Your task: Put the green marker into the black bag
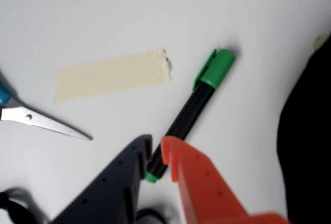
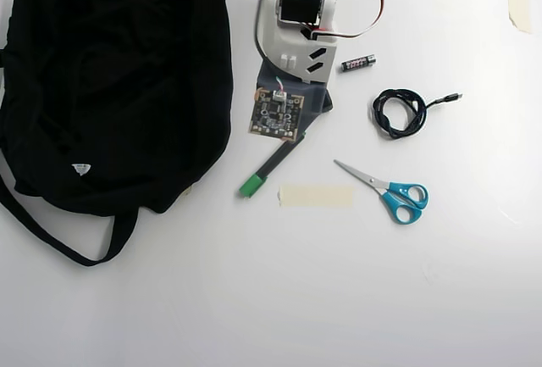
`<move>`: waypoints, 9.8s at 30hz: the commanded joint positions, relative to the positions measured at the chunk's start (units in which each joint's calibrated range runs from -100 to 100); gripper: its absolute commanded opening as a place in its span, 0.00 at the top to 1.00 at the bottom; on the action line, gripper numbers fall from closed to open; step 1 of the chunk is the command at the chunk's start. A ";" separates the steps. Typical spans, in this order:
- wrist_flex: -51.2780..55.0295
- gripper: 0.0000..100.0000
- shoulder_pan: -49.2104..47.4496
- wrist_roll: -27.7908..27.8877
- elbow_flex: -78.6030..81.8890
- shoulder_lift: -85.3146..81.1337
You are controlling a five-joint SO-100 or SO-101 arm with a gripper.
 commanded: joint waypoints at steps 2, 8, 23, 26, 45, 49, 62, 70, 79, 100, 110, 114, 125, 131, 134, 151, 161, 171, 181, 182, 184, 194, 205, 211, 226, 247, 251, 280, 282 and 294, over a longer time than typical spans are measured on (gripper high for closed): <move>4.48 0.98 -0.37 -2.47 -4.35 -1.70; 5.52 0.98 -0.44 -2.00 -5.69 -1.70; 5.52 0.98 -0.89 -1.95 -4.71 -1.54; 5.52 0.98 -0.89 -1.95 -4.71 -1.37; 8.62 0.82 -0.52 -1.74 -3.18 -0.29; 8.10 0.81 -0.44 -2.95 -0.66 -0.21; 8.01 0.81 -0.37 -7.56 -0.84 5.35; 7.93 0.81 -0.22 -8.87 -1.65 7.67; 7.93 0.81 0.38 -9.66 -8.12 14.65; 7.93 0.81 2.10 -11.18 -14.77 24.69; 6.46 0.81 2.17 -11.18 -14.77 26.51; 5.09 0.81 2.10 -11.18 -14.77 27.09; 5.00 0.81 -0.44 -8.92 -14.77 27.18; 4.22 0.73 -1.79 -8.92 -14.77 27.18; 3.88 0.72 -1.87 -8.92 -14.59 27.26; 1.04 0.72 -2.09 -9.55 -15.67 31.66; -0.51 0.72 -1.87 -9.81 -15.67 33.98; -0.51 0.72 -1.42 -9.81 -15.40 34.15; -0.51 0.72 -0.97 -9.81 -14.86 34.56; -0.51 0.72 -0.97 -9.81 -15.04 35.06; -0.51 0.72 -0.82 -9.81 -15.58 36.22; -0.51 0.76 -0.97 -10.29 -15.67 36.97; -0.51 0.87 -0.82 -10.29 -15.67 36.97; -0.51 0.88 -0.82 -10.23 -15.67 36.97; -0.51 0.88 -0.82 -10.23 -15.67 36.97; -0.51 0.95 -0.74 -10.23 -15.67 36.97; -0.51 0.96 -0.74 -10.23 -15.67 36.97; 0.69 0.98 -1.27 -9.60 -18.45 35.72; 2.16 0.98 -1.34 -9.29 -19.71 35.72; 12.15 0.98 -1.42 -4.94 -30.31 35.64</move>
